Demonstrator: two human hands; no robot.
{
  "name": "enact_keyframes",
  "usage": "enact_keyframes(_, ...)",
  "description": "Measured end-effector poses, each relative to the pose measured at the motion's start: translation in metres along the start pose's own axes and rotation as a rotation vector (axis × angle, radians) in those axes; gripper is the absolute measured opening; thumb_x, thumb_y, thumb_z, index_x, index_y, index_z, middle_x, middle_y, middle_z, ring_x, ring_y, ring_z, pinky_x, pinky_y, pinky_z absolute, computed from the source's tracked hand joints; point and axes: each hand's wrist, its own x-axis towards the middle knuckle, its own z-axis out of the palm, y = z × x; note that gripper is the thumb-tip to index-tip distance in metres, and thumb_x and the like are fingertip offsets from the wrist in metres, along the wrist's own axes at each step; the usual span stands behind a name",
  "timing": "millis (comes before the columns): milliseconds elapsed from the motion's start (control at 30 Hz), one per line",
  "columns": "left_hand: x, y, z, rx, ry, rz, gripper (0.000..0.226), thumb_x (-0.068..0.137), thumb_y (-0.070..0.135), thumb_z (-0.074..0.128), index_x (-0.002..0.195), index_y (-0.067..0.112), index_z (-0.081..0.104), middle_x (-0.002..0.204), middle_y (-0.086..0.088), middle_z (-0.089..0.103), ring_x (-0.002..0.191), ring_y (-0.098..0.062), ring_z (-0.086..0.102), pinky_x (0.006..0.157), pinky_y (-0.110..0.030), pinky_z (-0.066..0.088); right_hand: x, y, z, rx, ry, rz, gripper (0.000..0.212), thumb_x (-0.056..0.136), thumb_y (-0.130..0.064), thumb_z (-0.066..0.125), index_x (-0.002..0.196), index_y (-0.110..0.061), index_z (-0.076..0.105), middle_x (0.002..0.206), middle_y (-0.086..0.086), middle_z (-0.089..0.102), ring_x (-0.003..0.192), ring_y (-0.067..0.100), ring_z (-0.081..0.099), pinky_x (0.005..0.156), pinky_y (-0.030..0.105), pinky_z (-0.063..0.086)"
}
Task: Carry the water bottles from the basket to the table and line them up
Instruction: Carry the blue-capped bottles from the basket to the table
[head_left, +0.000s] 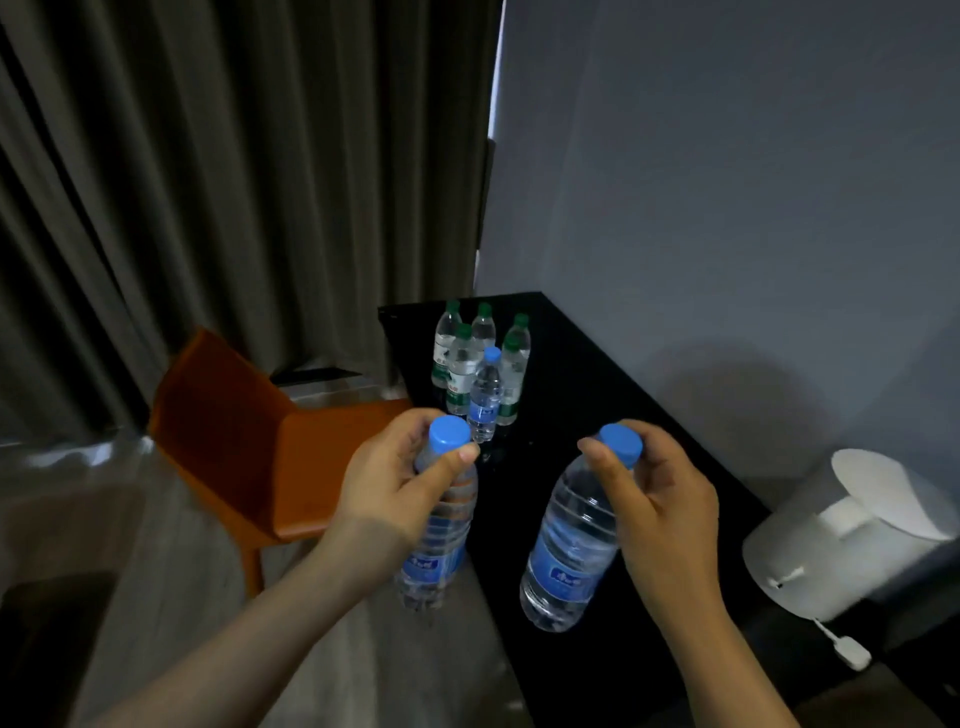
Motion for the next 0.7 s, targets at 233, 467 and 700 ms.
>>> enact_keyframes(233, 0.07, -0.05, -0.001, 0.095, -0.168, -0.021, 0.017, 0.084, 0.029, 0.062, 0.099, 0.021, 0.06, 0.097, -0.005, 0.07, 0.09, -0.021, 0.067, 0.081, -0.048, 0.055, 0.038, 0.044, 0.034, -0.066, -0.011, 0.121, 0.022, 0.075, -0.042, 0.066, 0.089, -0.025, 0.064, 0.083, -0.005, 0.069, 0.073, 0.012, 0.066, 0.065, 0.025, 0.053)
enact_keyframes(467, 0.153, -0.099, 0.027, 0.392, -0.286, 0.033, 0.012, 0.089, 0.025, 0.061, 0.1, 0.024, 0.056, 0.09, 0.004, 0.066, 0.084, -0.01, 0.062, 0.071, -0.028, 0.05, 0.103, 0.108, 0.053, -0.142, 0.009, 0.237, 0.023, 0.078, -0.043, 0.069, 0.091, -0.025, 0.064, 0.082, -0.004, 0.069, 0.076, 0.009, 0.066, 0.07, 0.037, 0.056)
enact_keyframes(700, 0.224, -0.144, 0.062, 0.527, -0.397, 0.053, 0.018, 0.09, 0.02, 0.062, 0.103, 0.009, 0.056, 0.09, -0.003, 0.061, 0.08, -0.009, 0.055, 0.069, -0.019, 0.041, 0.165, 0.16, 0.058, -0.256, -0.043, 0.265, 0.029, 0.076, -0.047, 0.065, 0.095, -0.025, 0.061, 0.085, -0.009, 0.067, 0.079, 0.006, 0.065, 0.069, 0.031, 0.056)
